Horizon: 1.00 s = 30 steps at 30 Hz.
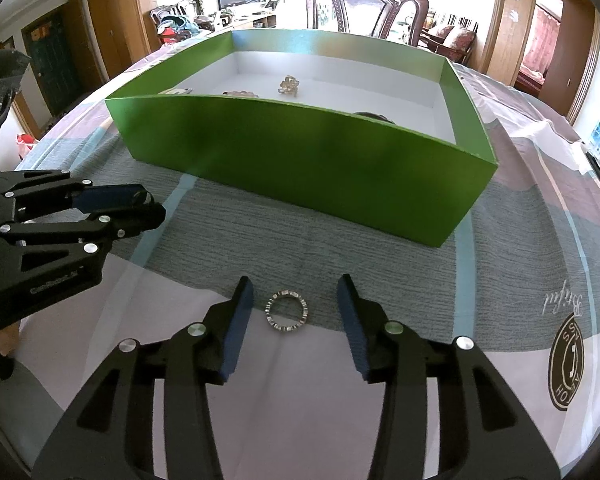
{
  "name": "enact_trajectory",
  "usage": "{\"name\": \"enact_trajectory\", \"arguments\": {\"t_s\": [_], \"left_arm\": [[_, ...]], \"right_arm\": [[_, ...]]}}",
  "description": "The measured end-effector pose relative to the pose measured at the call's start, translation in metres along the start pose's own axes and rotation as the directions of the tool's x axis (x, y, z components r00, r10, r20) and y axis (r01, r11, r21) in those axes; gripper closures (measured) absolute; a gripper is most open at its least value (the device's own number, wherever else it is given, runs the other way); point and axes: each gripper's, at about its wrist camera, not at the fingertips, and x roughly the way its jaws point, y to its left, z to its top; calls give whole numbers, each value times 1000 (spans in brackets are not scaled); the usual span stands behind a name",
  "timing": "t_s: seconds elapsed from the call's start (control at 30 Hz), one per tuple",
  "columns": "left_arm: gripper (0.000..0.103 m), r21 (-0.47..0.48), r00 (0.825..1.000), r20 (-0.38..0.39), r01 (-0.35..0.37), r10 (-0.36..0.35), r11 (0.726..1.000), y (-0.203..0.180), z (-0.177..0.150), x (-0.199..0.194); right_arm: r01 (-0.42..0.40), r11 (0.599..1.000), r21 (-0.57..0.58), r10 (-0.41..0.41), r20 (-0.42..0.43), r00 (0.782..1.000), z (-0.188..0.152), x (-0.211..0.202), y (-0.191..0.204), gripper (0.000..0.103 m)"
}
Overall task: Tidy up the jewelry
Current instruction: 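Close the left tool on the black hair tie while the right tool grasps the silver ring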
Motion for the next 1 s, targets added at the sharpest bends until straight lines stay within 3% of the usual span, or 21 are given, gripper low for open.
{"name": "enact_trajectory", "arguments": {"t_s": [0.4,0.6,0.87,1.0], "left_arm": [[70,-27,1000,-5,-23,23,999,8,2,2],[80,-5,1000,-14,-16,16,1000,3,0,5],[81,0,1000,-12,-16,16,1000,3,-2,5],[78,-3,1000,-13,-21,21,1000,3,-1,5]], "right_arm": [[2,1000,-1,-2,0,1000,1,0,1,56],[3,1000,-2,-3,1,1000,1,0,1,56],[5,1000,-7,-5,2,1000,0,0,-1,56],[-13,1000,-24,13,1,1000,-1,1,0,67]]}}
